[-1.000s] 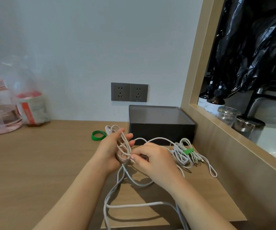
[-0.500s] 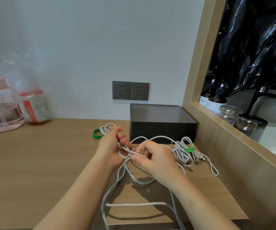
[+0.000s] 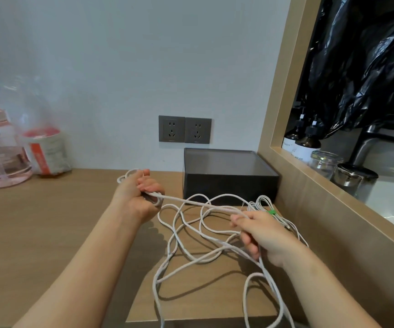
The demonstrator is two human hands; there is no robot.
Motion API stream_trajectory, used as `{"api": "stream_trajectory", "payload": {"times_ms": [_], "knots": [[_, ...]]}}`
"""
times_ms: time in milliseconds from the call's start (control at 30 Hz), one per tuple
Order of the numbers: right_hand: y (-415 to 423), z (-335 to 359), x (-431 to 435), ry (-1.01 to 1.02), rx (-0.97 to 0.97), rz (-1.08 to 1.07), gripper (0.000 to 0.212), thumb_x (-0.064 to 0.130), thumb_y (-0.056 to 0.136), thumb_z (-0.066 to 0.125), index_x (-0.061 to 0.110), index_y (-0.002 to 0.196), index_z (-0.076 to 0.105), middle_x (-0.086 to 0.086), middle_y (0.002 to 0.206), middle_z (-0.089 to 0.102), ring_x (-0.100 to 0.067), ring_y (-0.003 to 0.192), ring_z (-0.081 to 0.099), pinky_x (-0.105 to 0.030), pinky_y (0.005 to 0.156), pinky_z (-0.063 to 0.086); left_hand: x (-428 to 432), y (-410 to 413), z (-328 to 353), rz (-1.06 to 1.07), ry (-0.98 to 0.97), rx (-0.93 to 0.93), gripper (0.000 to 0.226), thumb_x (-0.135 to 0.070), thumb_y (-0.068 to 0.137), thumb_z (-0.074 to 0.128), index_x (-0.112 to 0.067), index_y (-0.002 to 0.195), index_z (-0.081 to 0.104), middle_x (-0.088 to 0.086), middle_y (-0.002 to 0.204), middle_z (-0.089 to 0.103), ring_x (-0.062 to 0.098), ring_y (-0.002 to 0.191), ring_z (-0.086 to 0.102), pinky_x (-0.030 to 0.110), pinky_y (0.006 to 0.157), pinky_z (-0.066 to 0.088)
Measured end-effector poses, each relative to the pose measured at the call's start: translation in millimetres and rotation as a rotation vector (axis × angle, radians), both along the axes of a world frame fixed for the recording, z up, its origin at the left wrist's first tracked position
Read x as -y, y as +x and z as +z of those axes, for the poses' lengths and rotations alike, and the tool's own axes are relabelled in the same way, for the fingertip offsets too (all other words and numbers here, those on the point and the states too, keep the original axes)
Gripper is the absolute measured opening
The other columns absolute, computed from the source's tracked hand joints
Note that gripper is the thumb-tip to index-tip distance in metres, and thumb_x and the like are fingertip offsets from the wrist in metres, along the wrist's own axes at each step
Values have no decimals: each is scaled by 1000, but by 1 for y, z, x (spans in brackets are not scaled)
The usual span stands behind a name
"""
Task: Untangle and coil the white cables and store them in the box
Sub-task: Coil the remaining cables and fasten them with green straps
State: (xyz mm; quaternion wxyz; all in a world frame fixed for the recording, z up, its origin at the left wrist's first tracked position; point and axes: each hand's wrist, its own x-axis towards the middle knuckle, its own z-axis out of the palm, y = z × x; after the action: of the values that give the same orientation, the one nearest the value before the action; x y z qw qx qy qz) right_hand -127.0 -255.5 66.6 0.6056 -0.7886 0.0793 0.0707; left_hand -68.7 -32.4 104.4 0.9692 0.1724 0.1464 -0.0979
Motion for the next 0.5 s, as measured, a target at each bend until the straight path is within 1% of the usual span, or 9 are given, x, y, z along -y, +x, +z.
{"api": "stream_trajectory", "payload": {"times_ms": [67, 133, 200, 233, 267, 300, 400, 467, 500], "knots": [[5, 10, 3, 7, 21, -119, 23, 27, 94, 53, 7, 86, 62, 3, 43, 41, -9, 33, 32, -18, 34, 27, -1, 1, 1, -1, 24, 19, 31, -20, 99, 42, -12, 70, 46, -8, 34, 30, 4, 24, 25, 12, 28, 23], [10, 25, 6, -78, 126, -252, 29, 33, 89, 60, 4, 86, 64, 3, 44, 41, -8, 36, 34, -20, 37, 30, 1, -1, 1, -17, 89, 42, 28, -23, 100, 43, -12, 74, 47, -8, 35, 30, 3, 24, 26, 13, 27, 23], [16, 44, 8, -98, 287, -344, 30, 32, 84, 67, 2, 82, 62, -1, 50, 54, -9, 46, 49, -21, 45, 39, 5, -4, 2, -42, 218, 98, 24, -22, 100, 43, -13, 78, 47, -7, 36, 29, 3, 25, 25, 13, 27, 21], [19, 52, 7, -102, 359, -364, 28, 29, 83, 69, 2, 82, 62, -6, 61, 61, -13, 58, 56, -25, 51, 43, 7, -6, 2, -57, 296, 134, 23, -22, 99, 44, -13, 79, 47, -7, 37, 29, 3, 25, 25, 13, 26, 21], [22, 60, 6, -131, 415, -375, 23, 26, 82, 69, 5, 81, 60, -9, 71, 61, -18, 68, 56, -29, 57, 44, 9, -8, 2, -70, 377, 168, 21, -22, 98, 46, -14, 79, 48, -7, 38, 29, 3, 26, 24, 13, 27, 21], [24, 67, 5, -167, 456, -378, 17, 23, 82, 68, 9, 79, 57, -6, 74, 57, -18, 71, 52, -29, 58, 40, 11, -10, 3, -77, 455, 195, 19, -21, 97, 49, -14, 79, 48, -7, 39, 29, 3, 27, 24, 13, 28, 21], [30, 90, 1, -118, 553, -308, 16, 18, 84, 60, 19, 78, 46, 3, 75, 43, -10, 67, 39, -26, 57, 28, 17, -14, 5, -67, 607, 258, 20, -18, 93, 56, -16, 75, 45, -7, 43, 28, 4, 31, 24, 14, 30, 22], [31, 100, -4, -38, 604, -202, 13, 21, 89, 53, 22, 79, 45, 5, 74, 39, -7, 64, 35, -25, 57, 25, 20, -15, 5, -47, 659, 289, 25, -18, 92, 57, -16, 73, 42, -7, 44, 29, 5, 32, 24, 15, 32, 23], [31, 101, -8, -60, 628, -169, 11, 24, 92, 50, 22, 82, 47, 6, 76, 41, -6, 65, 36, -24, 57, 26, 21, -16, 5, -38, 685, 304, 24, -18, 92, 57, -16, 73, 42, -6, 44, 31, 5, 33, 25, 15, 33, 24]]}}
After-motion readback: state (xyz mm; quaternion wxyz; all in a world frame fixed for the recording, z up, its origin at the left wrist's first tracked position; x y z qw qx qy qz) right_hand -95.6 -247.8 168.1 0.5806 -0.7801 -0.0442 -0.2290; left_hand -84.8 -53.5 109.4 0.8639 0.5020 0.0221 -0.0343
